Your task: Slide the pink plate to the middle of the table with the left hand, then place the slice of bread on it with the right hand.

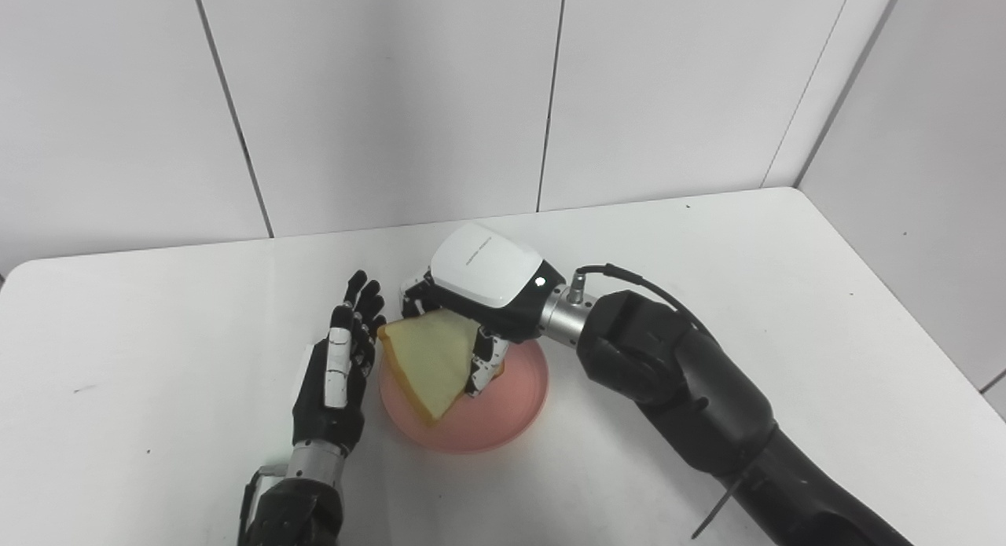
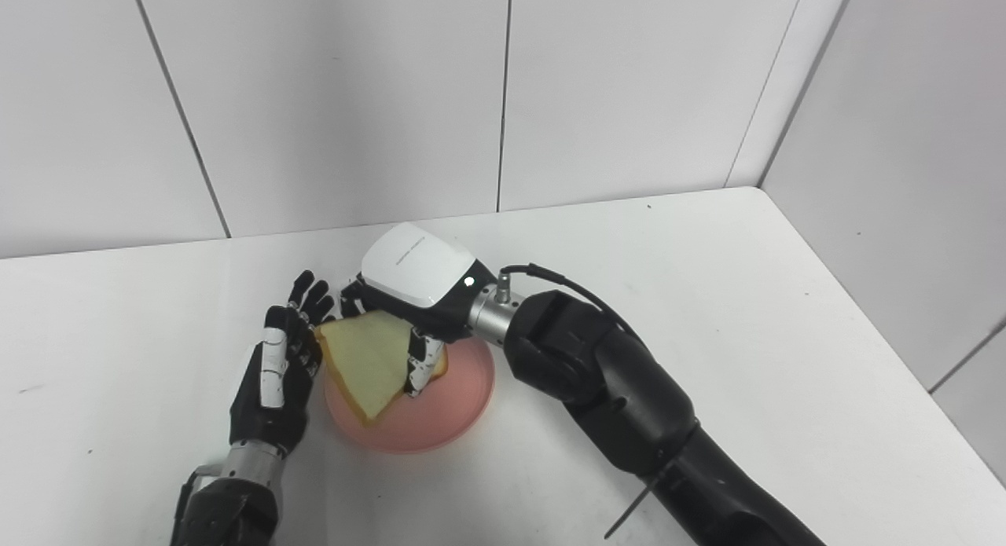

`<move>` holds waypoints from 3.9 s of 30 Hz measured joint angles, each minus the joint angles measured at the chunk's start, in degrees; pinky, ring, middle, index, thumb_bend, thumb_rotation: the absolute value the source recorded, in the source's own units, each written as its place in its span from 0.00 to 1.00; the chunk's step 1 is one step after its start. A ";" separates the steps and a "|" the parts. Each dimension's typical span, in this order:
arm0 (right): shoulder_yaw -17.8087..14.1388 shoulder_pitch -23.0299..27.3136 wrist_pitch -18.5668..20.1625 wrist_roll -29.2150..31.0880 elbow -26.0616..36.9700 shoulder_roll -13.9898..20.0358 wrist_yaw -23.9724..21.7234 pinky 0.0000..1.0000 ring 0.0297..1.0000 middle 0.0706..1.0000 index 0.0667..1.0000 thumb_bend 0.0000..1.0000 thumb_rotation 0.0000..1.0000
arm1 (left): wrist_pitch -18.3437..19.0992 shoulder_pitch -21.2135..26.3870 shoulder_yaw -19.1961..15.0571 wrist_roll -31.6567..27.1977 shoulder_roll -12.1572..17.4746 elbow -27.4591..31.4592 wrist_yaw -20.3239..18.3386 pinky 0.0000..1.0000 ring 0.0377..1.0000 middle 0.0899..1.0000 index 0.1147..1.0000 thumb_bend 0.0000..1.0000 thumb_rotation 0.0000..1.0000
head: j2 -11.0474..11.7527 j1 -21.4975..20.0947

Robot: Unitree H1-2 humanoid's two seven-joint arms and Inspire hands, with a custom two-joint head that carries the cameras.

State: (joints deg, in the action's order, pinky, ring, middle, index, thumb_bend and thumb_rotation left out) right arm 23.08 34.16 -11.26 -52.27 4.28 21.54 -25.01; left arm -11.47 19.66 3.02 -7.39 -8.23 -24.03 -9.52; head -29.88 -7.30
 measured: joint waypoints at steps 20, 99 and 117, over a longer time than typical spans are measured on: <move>2.33 2.09 -0.05 -2.20 -5.46 1.73 -3.38 0.24 0.31 0.37 0.49 0.53 0.00 | -0.57 -1.57 2.59 4.86 -1.62 2.09 3.93 1.00 1.00 0.98 0.96 0.74 1.00 | -1.94 3.00; -28.15 -22.29 1.68 54.08 -9.34 -19.64 16.75 1.00 1.00 1.00 1.00 0.66 0.80 | -0.92 -4.17 1.42 1.25 0.14 6.03 4.16 1.00 1.00 1.00 1.00 0.68 0.99 | 0.00 0.09; -27.38 -23.56 -0.45 53.74 -9.55 -20.22 22.30 1.00 1.00 1.00 1.00 0.66 0.85 | 2.28 -6.25 1.71 3.46 1.19 9.47 5.19 1.00 1.00 1.00 1.00 0.70 0.96 | -4.75 3.17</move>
State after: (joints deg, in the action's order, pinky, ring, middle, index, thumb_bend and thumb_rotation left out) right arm -4.30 10.60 -11.71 1.47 -5.27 1.32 -2.71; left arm -9.20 13.41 4.73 -3.93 -7.05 -14.56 -4.33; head -34.63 -4.13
